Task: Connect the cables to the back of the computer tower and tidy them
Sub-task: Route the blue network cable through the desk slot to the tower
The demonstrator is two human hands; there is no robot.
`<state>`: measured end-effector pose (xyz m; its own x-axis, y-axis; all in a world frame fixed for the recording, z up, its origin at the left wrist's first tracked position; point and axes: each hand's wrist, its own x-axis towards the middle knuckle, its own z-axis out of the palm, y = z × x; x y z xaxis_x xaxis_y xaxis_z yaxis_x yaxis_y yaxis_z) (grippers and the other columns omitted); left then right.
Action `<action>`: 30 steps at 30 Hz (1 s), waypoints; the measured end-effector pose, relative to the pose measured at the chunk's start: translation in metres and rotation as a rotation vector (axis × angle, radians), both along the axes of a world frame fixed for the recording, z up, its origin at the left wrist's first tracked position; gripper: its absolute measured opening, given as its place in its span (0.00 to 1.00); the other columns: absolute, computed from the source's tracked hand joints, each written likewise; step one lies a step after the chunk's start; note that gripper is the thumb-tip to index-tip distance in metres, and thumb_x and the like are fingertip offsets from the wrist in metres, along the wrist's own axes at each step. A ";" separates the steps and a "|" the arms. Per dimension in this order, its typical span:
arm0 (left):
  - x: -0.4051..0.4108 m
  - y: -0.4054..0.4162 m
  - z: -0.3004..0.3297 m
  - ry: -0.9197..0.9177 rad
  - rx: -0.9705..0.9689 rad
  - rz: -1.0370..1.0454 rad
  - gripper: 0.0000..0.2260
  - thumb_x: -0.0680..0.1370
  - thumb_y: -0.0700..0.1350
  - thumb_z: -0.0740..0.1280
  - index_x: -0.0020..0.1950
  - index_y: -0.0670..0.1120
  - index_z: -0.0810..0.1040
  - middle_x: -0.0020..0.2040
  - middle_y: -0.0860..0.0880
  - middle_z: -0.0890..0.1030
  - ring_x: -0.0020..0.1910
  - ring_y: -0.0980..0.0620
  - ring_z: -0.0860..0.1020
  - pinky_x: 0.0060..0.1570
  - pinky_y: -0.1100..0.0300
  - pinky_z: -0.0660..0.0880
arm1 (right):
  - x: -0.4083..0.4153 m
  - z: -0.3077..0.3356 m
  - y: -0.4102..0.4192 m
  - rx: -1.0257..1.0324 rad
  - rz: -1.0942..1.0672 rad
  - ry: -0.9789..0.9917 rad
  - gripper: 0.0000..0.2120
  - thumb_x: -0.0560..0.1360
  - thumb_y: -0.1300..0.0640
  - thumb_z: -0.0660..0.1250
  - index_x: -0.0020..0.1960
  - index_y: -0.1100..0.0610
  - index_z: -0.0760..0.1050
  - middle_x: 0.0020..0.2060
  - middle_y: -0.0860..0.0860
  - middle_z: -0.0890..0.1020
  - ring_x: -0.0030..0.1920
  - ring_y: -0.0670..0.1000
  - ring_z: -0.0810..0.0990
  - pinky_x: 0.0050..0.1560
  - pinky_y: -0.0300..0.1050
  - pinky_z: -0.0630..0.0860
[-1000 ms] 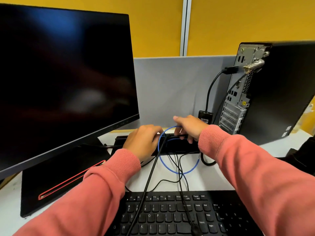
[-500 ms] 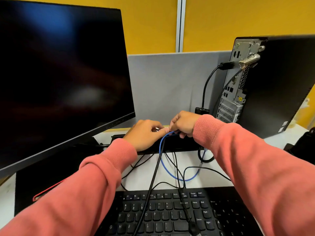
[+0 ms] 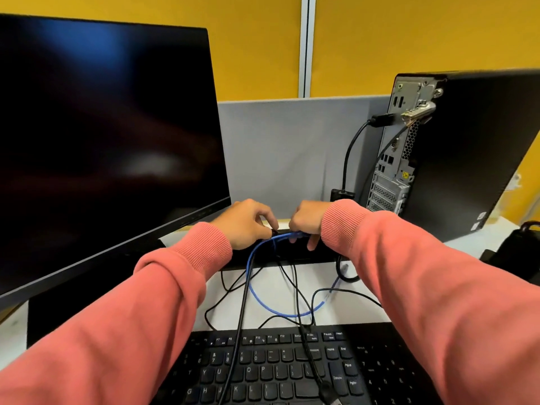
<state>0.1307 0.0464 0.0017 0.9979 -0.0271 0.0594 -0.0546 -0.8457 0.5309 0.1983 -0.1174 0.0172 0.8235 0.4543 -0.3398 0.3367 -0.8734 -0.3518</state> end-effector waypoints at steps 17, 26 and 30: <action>0.006 0.010 -0.015 -0.295 0.201 -0.035 0.03 0.79 0.51 0.70 0.48 0.52 0.81 0.47 0.54 0.73 0.48 0.50 0.77 0.49 0.54 0.72 | 0.001 0.003 -0.029 0.775 -0.353 0.158 0.15 0.77 0.68 0.57 0.56 0.59 0.79 0.48 0.56 0.83 0.27 0.52 0.81 0.21 0.33 0.65; 0.017 -0.014 -0.010 -0.024 0.277 -0.177 0.17 0.81 0.49 0.69 0.69 0.58 0.77 0.62 0.60 0.83 0.65 0.56 0.74 0.60 0.55 0.59 | -0.011 -0.029 -0.047 0.594 -0.274 -0.214 0.20 0.74 0.74 0.59 0.52 0.53 0.78 0.50 0.53 0.79 0.35 0.58 0.85 0.29 0.47 0.82; 0.018 -0.021 -0.010 0.087 0.304 -0.197 0.18 0.83 0.48 0.64 0.73 0.60 0.73 0.62 0.57 0.82 0.65 0.53 0.75 0.69 0.48 0.60 | -0.012 -0.046 -0.058 0.275 -0.150 -0.263 0.24 0.72 0.72 0.63 0.54 0.45 0.79 0.47 0.49 0.84 0.37 0.52 0.86 0.32 0.47 0.83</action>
